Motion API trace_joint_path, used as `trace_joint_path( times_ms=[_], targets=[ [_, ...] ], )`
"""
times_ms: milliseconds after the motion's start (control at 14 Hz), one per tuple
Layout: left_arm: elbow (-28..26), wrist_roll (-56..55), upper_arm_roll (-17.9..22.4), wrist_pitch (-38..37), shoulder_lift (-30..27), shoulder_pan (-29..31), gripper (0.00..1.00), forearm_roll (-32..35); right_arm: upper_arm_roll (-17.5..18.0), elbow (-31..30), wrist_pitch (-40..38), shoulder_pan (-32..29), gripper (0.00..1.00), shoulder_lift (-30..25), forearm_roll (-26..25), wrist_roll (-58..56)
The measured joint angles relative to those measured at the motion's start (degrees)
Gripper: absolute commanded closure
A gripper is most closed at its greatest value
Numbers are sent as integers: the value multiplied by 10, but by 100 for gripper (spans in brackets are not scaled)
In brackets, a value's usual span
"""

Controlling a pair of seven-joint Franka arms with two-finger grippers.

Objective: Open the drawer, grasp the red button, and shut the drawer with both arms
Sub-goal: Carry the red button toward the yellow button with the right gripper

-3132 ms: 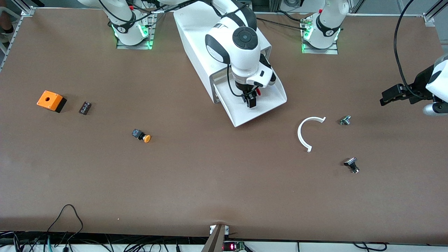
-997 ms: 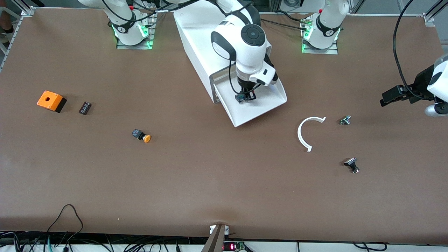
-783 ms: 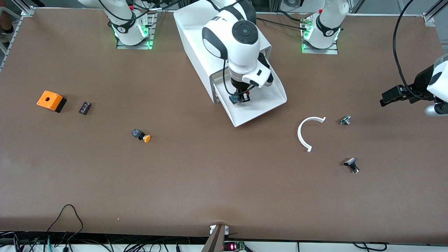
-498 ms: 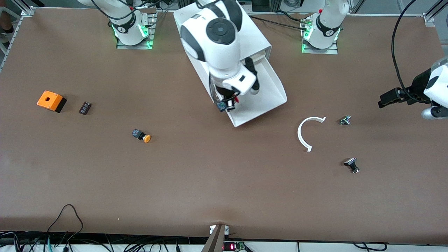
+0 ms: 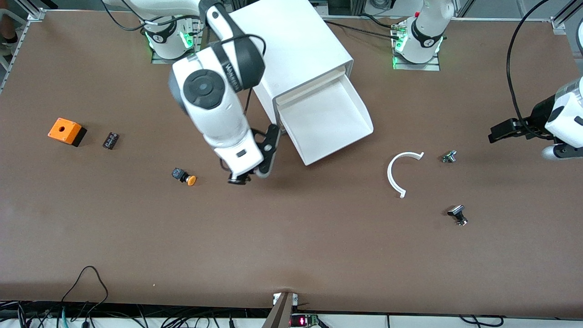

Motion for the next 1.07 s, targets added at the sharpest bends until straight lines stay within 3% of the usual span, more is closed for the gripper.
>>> trace_joint_path(
  times_ms=[214,498,854,1068],
  targets=[
    [-25,39,0,0,8,0,0,1,-5,-14,-1,-12,65,8,0,91],
    [-27,55,-4,1,9,-4,3,4,-22,-45,0,-46,65,18,-1,120],
    [-27,39,-9,9,23,-16,1,-31,-24,-58,28,-127,65,53,0,80],
    [-30,-47,-18,35,48,-28,1,-53,-24,-66,61,-159,65,74,8,26]
  ],
)
